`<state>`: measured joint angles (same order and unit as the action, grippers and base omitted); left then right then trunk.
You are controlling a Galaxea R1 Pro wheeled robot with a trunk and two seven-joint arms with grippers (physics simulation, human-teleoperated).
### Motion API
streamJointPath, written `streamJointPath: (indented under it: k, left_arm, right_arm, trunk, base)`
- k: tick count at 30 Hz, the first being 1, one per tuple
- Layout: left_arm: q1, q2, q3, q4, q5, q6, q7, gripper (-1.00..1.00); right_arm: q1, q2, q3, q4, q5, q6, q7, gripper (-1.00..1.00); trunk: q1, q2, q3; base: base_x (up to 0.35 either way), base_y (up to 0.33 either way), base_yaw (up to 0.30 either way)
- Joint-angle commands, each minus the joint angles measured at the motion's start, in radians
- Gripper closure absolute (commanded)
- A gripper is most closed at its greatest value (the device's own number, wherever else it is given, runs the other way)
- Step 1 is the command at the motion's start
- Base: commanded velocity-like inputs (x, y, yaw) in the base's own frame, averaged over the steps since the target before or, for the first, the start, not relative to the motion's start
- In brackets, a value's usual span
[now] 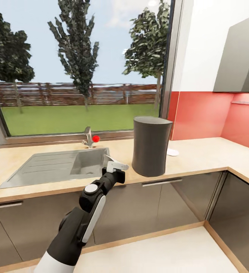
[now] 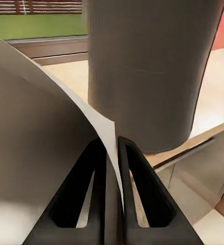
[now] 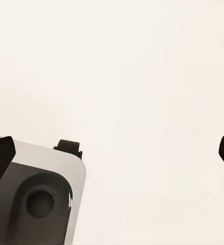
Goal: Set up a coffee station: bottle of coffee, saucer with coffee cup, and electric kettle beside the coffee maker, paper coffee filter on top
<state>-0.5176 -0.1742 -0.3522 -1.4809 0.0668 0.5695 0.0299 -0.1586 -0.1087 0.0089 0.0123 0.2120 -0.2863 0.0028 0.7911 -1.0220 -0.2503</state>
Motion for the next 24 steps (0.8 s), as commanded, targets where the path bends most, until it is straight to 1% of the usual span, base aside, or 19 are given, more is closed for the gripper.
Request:
streamJointPath:
  k: [1, 14, 15, 18, 22, 24]
  left_arm:
    - [-0.001, 0.000, 0.000, -0.001, 0.004, 0.006, 0.002, 1.00]
    - [-0.001, 0.000, -0.004, -0.001, 0.004, 0.006, 0.002, 1.00]
    - [-0.007, 0.000, -0.010, 0.005, 0.013, 0.011, 0.001, 1.00]
    - [0.011, 0.000, -0.027, 0.018, 0.034, 0.012, 0.008, 1.00]
    - [0.033, 0.000, -0.049, 0.018, 0.034, 0.012, 0.008, 1.00]
    - [0.034, 0.000, -0.060, 0.018, 0.034, 0.012, 0.008, 1.00]
  right_arm:
    - [-0.001, 0.000, 0.000, 0.001, 0.004, -0.004, 0.000, -1.00]
    - [-0.001, 0.000, 0.001, 0.001, 0.004, -0.003, 0.000, -1.00]
    - [-0.003, 0.000, 0.006, 0.000, 0.007, -0.009, 0.002, -1.00]
    - [-0.003, 0.000, 0.006, 0.000, 0.007, -0.009, 0.002, -1.00]
    - [-0.003, 0.000, 0.006, 0.000, 0.007, -0.009, 0.002, -1.00]
    - [-0.003, 0.000, 0.006, 0.000, 0.007, -0.009, 0.002, -1.00]
  trunk:
    - [0.000, -0.001, -0.001]
    - [0.000, -0.001, -0.001]
    - [0.000, -0.001, -0.001]
    - [0.000, -0.001, -0.001]
    - [0.000, -0.001, -0.001]
    - [0.000, -0.001, -0.001]
  base:
    - [-0.007, -0.305, 0.000]
    - [-0.001, -0.308, 0.000]
    - [0.000, 0.000, 0.000]
    - [0.000, 0.000, 0.000]
    - [0.000, 0.000, 0.000]
    - [0.000, 0.000, 0.000]
